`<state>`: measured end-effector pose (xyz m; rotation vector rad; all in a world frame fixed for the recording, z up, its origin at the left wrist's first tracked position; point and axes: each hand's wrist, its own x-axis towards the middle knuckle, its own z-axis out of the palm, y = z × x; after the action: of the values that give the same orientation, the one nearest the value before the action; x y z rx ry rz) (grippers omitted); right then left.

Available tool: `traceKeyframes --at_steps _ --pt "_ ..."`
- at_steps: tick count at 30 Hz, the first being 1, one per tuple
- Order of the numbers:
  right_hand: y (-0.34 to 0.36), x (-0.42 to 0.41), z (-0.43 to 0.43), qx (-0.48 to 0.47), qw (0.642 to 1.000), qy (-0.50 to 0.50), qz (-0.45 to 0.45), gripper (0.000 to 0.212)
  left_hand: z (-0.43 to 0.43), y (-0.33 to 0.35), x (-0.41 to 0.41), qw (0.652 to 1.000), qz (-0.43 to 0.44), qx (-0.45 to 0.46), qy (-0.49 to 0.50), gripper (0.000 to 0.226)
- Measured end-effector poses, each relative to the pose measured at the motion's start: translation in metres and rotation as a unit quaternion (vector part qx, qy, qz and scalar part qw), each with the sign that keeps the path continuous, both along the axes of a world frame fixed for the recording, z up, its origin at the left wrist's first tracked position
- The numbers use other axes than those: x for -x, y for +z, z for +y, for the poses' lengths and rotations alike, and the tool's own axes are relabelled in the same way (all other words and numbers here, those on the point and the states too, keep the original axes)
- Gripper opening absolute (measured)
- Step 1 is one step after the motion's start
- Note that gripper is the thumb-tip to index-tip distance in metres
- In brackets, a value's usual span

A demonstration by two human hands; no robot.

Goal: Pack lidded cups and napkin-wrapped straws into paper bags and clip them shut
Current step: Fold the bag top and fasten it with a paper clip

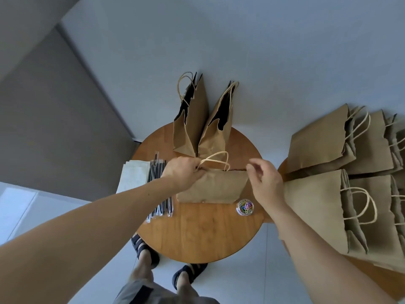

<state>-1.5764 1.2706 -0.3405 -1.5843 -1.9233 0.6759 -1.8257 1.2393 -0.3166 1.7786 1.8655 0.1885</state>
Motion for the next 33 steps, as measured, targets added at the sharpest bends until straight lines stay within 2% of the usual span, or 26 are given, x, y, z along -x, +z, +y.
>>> traceKeyframes --at_steps 2,5,8,12,16,19,24,28,30,33 --pt "-0.021 -0.016 -0.003 0.059 0.995 -0.081 -0.019 0.027 0.002 -0.002 -0.001 1.000 -0.017 -0.010 0.008 0.016" --pt "-0.063 -0.033 -0.012 0.155 0.976 -0.127 -0.083 0.039 0.005 -0.008 -0.001 0.999 -0.036 -0.029 0.018 0.017" --pt "-0.099 -0.039 -0.020 0.223 0.953 -0.066 -0.193 0.027 0.003 -0.017 0.001 0.998 -0.040 -0.046 0.024 0.022" --pt "-0.133 -0.035 -0.025 0.293 0.914 -0.042 -0.277 0.026 -0.005 -0.029 0.005 0.996 -0.042 -0.066 0.030 0.020" --pt "-0.146 -0.030 -0.024 0.299 0.884 -0.038 -0.358 0.029 -0.011 -0.031 0.007 0.995 -0.057 -0.073 0.038 0.017" --pt "-0.148 -0.026 -0.021 0.304 0.870 -0.049 -0.385 0.025 -0.012 -0.031 0.007 0.995 -0.056 -0.071 0.041 0.017" --pt "-0.147 -0.026 -0.018 0.309 0.864 -0.052 -0.393 0.023 -0.010 -0.027 0.006 0.996 -0.059 -0.056 0.042 0.019" --pt "-0.140 -0.030 -0.024 0.283 0.889 -0.052 -0.357 0.026 -0.009 -0.024 0.004 0.996 -0.058 -0.044 0.043 0.020" --pt "-0.134 -0.031 -0.027 0.275 0.910 -0.068 -0.302 0.025 -0.009 -0.022 0.003 0.997 -0.058 -0.039 0.041 0.020" --pt "-0.119 -0.029 -0.031 0.283 0.939 -0.117 -0.160 0.016 -0.008 -0.018 -0.001 0.998 -0.054 -0.028 0.035 0.020"
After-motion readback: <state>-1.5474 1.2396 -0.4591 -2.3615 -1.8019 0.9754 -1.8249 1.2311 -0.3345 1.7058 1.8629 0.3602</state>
